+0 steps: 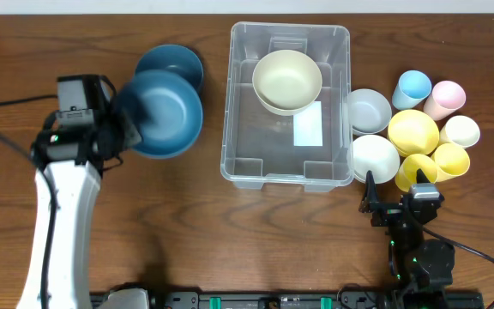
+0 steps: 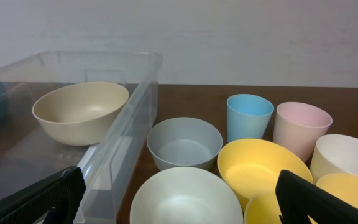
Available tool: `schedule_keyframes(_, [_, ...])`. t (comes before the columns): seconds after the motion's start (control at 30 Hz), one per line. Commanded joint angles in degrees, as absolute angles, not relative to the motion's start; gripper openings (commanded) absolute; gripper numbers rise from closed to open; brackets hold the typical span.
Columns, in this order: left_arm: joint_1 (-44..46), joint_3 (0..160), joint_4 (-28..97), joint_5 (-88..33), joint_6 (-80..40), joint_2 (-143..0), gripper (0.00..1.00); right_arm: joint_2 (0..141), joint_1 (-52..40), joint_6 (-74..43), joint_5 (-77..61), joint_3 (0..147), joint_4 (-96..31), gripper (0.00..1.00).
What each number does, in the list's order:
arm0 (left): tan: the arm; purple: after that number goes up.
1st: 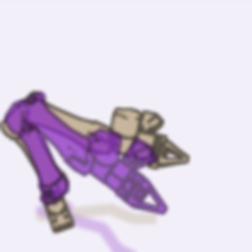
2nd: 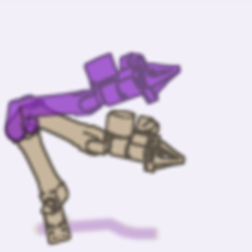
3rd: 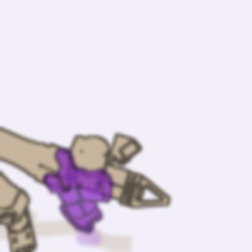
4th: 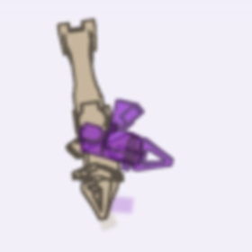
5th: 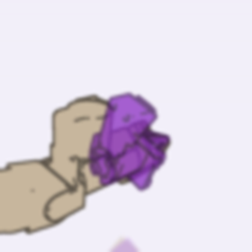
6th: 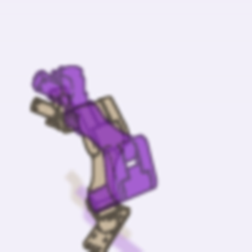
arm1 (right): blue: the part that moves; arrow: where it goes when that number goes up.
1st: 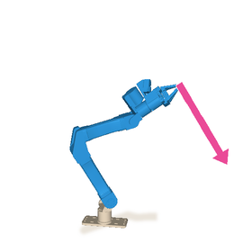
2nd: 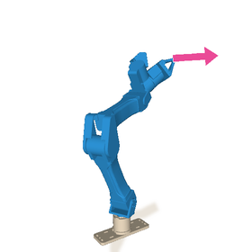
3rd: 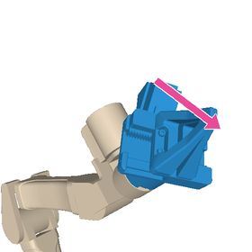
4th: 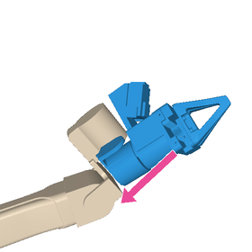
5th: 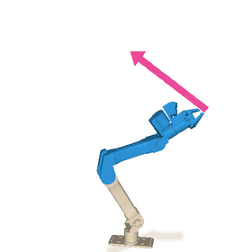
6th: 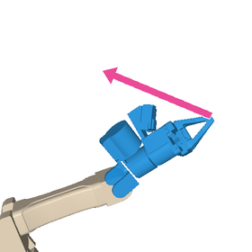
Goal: Pack container
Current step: 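Grasp the near teal bowl rim with the left gripper and lift, then place the teal bowl into the cream bowl in the container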
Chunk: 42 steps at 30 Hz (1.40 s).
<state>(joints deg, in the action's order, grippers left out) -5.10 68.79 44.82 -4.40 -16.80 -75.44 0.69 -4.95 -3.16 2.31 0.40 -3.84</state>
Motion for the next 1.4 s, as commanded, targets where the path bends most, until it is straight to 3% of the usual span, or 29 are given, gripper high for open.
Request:
schedule_keyframes(0.0, [-2.4,72.6,41.7,-9.5,-18.1,-72.2,0.06,0.3,-4.3,-2.5,2.3,0.3,-4.1,0.99])
schedule_keyframes(0.2, [5.9,76.5,33.5,-18.1,-18.1,-73.1,0.06,0.3,-4.3,-2.5,2.3,0.3,-4.1,0.99])
schedule_keyframes(0.57, [23.1,82.6,22.7,-16.7,-17.2,-85.6,0.06,0.3,-4.3,-2.5,2.3,0.3,-4.1,0.99])
schedule_keyframes(0.93, [24.5,102.3,34.1,-10.6,-11.9,-104.6,0.06,0.3,-4.3,-2.5,2.3,0.3,-4.1,0.99])
schedule_keyframes(1.37, [24.9,103.0,33.1,-4.8,-11.4,-114.3,0.06,0.3,-4.3,-2.5,2.3,0.3,-4.1,0.99])
